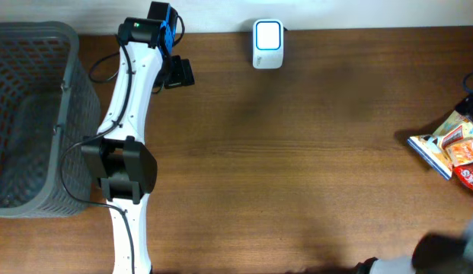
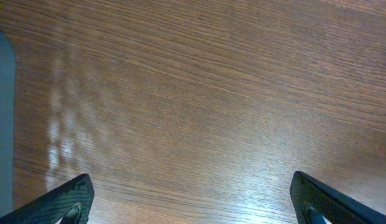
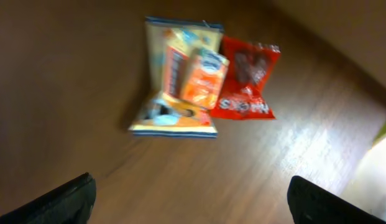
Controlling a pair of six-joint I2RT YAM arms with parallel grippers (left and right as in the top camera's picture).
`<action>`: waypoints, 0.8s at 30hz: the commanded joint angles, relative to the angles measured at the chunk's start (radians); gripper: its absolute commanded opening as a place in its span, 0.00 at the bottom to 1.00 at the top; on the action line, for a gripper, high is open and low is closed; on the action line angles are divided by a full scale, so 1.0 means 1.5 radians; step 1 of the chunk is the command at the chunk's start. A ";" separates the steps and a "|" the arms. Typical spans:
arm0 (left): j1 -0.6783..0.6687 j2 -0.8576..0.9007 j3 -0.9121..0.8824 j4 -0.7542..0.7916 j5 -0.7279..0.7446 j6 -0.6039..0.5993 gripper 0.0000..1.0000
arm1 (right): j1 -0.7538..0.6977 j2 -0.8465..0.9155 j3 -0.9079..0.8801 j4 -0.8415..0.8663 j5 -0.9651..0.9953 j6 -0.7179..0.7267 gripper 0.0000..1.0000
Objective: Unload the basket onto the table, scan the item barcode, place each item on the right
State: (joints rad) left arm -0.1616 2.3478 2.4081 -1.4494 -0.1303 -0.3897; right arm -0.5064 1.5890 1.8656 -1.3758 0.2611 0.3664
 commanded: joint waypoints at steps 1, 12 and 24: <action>-0.001 -0.005 -0.002 0.000 0.013 -0.002 0.99 | 0.076 -0.130 -0.059 -0.001 -0.017 0.006 0.98; -0.001 -0.005 -0.002 0.001 0.012 -0.002 0.99 | 0.233 -0.332 -0.187 -0.062 -0.119 0.006 0.98; -0.001 -0.005 -0.002 0.001 0.012 -0.002 0.99 | 0.233 -0.264 -0.187 -0.063 -0.101 0.004 0.98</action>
State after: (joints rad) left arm -0.1616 2.3478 2.4073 -1.4498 -0.1184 -0.3897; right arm -0.1673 1.1587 1.5936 -1.4673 0.0875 0.3668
